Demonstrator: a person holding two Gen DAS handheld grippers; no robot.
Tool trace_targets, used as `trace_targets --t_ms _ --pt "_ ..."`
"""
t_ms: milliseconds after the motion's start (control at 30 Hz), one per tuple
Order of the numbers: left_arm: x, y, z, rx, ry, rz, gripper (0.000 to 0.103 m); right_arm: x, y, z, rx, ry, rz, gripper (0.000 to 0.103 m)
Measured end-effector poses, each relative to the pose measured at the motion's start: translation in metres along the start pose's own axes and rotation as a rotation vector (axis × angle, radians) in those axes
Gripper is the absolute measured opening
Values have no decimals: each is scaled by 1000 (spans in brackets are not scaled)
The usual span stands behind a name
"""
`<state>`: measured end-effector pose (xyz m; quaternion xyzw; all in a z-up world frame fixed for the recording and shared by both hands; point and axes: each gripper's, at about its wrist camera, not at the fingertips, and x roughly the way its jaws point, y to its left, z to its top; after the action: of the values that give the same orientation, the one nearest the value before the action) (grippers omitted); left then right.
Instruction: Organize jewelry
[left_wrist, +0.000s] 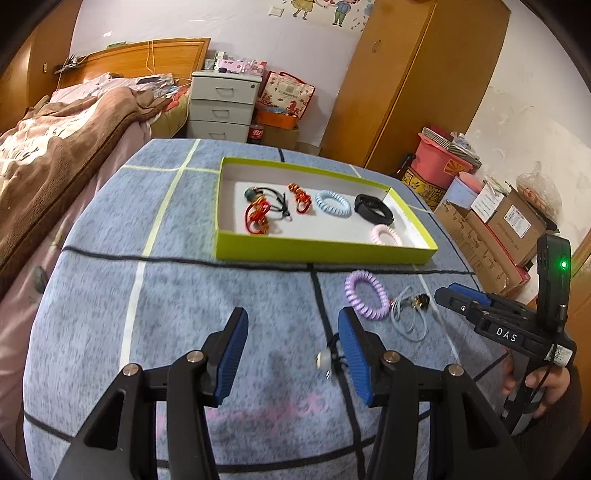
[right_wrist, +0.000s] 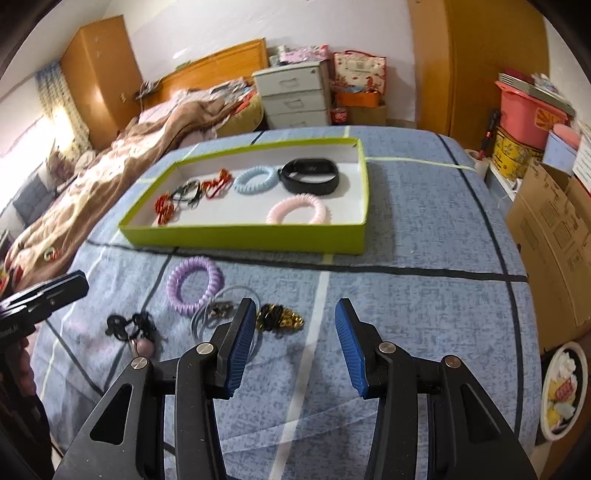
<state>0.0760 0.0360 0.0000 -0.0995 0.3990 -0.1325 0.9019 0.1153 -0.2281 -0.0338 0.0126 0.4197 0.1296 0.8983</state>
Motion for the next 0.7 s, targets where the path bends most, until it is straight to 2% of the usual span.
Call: trace_targets --t_ms 367,633,700 --pt "-4 7 -16 -25 8 9 53 9 0 -4 -11 23 39 46" --pt "0 3 -21 -26 26 -1 53 18 9 -6 -47 47 15 46" --pt "0 3 -22 -26 26 -3 53 18 9 -6 -46 43 20 42"
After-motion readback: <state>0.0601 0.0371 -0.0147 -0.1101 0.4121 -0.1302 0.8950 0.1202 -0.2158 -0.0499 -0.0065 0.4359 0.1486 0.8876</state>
